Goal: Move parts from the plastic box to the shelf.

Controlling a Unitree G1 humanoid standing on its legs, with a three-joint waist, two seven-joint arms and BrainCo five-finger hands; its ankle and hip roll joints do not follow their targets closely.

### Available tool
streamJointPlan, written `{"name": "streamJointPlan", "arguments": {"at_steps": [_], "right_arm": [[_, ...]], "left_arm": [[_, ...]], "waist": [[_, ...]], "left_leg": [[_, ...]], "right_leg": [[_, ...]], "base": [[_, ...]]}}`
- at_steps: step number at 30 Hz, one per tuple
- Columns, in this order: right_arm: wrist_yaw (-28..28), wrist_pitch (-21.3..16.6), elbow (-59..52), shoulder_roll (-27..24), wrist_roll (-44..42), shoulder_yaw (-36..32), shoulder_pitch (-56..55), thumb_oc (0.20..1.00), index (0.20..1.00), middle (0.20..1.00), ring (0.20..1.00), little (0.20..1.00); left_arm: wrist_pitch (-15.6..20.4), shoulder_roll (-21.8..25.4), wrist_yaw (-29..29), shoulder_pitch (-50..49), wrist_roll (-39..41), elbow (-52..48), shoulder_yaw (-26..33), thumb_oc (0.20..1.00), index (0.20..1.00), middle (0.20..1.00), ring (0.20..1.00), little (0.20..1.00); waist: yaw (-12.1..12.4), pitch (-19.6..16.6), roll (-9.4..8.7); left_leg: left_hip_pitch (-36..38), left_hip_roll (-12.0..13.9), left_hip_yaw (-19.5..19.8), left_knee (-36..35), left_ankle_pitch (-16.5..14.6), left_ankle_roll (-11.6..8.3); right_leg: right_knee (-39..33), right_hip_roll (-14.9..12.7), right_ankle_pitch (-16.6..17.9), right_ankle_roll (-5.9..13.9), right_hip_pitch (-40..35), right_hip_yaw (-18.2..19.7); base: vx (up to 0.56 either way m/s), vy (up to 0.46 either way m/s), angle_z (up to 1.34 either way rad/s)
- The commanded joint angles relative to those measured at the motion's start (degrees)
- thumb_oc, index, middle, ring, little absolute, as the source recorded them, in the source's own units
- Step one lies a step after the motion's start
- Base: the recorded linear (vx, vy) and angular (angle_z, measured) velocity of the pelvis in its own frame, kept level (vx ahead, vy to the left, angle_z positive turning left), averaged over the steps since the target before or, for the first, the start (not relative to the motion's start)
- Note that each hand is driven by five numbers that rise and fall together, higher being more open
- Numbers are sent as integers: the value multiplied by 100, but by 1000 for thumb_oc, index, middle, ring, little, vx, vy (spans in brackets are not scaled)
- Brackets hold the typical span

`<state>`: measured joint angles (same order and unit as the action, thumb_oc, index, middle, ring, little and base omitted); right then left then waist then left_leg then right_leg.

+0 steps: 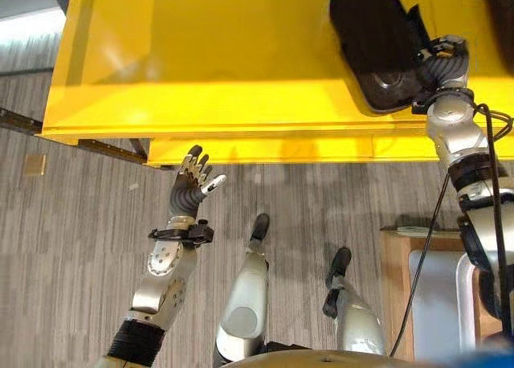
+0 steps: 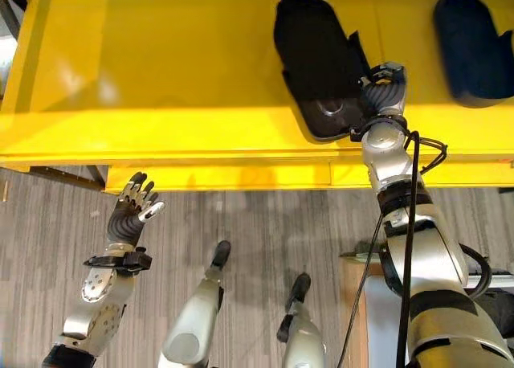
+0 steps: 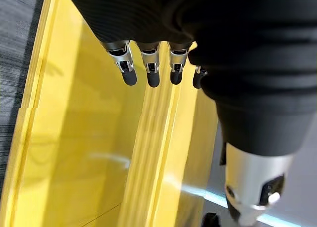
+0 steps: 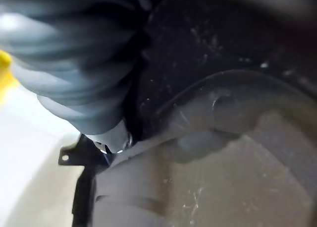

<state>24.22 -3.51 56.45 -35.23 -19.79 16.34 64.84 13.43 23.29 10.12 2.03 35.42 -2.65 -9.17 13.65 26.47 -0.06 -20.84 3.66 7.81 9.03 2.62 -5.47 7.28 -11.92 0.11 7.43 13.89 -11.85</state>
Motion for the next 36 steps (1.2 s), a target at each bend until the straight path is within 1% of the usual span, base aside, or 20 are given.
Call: {"name": "streamJointPlan", "arguments": {"at_steps": [1,4,7,9,11,12,13,14,16,19,25,32,36], "right_arm": [[-33,-359,121,-392,-635,241,1235,200,200,200,200,200],[-128,-325,504,-507,-820,330,1454,200,200,200,200,200],[-163,-323,775,-692,-980,421,1702,200,200,200,200,200],[-159,-332,853,-733,-1045,443,1780,200,200,200,200,200],[-176,-314,1085,-933,-1149,506,1922,200,200,200,200,200],[-161,-315,1139,-981,-1209,484,1960,200,200,200,200,200],[-154,-336,1178,-975,-1377,403,1970,200,200,200,200,200],[-141,-350,1254,-990,-1535,316,1966,200,200,200,200,200],[-150,-335,1343,-1057,-1572,382,2041,200,200,200,200,200],[-143,-375,1372,-1118,-1844,297,2100,200,200,200,200,200],[-134,-376,1434,-1253,-1947,351,2202,200,200,200,200,200],[-106,-427,1463,-1212,-2234,227,2161,200,200,200,200,200],[-126,-403,1523,-1196,-2169,258,2156,200,200,200,200,200]], "left_arm": [[478,302,93,-205,80,-547,-43,1000,1000,1000,1000,1000],[491,314,118,-85,102,-567,-149,1000,1000,1000,1000,1000],[508,331,100,-20,128,-620,-202,1000,1000,1000,1000,1000],[502,341,87,-7,133,-633,-229,1000,1000,1000,1000,1000],[501,425,81,9,115,-677,-293,1000,1000,1000,1000,1000],[499,437,78,21,116,-693,-306,1000,1000,1000,1000,1000],[503,430,69,24,134,-688,-315,1000,1000,1000,1000,1000],[500,426,88,29,133,-678,-324,1000,1000,1000,1000,1000],[488,473,84,39,133,-670,-349,1000,1000,1000,1000,1000],[473,502,80,52,162,-653,-383,1000,1000,1000,1000,1000],[471,548,42,108,206,-692,-503,1000,1000,1000,1000,1000],[474,544,46,156,246,-695,-608,1000,1000,1000,1000,1000],[476,547,46,197,257,-701,-673,1000,1000,1000,1000,1000]], "waist": [[58,-485,-198],[61,-441,-164],[99,-427,-137],[104,-439,-130],[168,-399,-102],[177,-401,-82],[199,-387,-67],[218,-391,-58],[258,-397,-50],[325,-408,-29],[441,-377,15],[527,-328,44],[579,-290,73]], "left_leg": [[-354,107,-122,1003,-464,107],[-570,35,-29,1431,-649,87],[-698,-20,64,1684,-781,78],[-742,-41,98,1694,-761,83],[-814,-111,178,1841,-840,81],[-855,-135,220,1861,-815,91],[-863,-154,237,1911,-861,92],[-882,-183,268,1936,-871,98],[-913,-223,305,1966,-886,114],[-979,-291,365,1984,-888,125],[-1128,-428,468,2010,-866,168],[-1254,-521,490,2034,-873,207],[-1356,-587,505,2085,-882,229]], "right_leg": [[1136,-131,-688,30,-324,20],[1631,-211,-848,38,-169,-16],[1907,-256,-1024,30,-126,-57],[1940,-257,-1038,26,-104,-79],[2065,-305,-1143,23,-114,-127],[2093,-320,-1136,15,-96,-157],[2122,-331,-1185,13,-116,-163],[2136,-343,-1203,9,-127,-187],[2154,-357,-1223,4,-135,-223],[2109,-377,-1244,18,-168,-303],[2032,-403,-1211,24,-206,-436],[1907,-404,-1192,19,-248,-531],[1848,-415,-1190,25,-285,-589]], "base": [[-27,19,11],[-19,10,14],[10,-13,17],[18,-18,26],[24,-25,12],[9,-10,16],[18,-8,26],[26,-16,26],[15,-11,13],[14,-10,5],[13,-1,21],[9,5,4],[11,9,7]]}}
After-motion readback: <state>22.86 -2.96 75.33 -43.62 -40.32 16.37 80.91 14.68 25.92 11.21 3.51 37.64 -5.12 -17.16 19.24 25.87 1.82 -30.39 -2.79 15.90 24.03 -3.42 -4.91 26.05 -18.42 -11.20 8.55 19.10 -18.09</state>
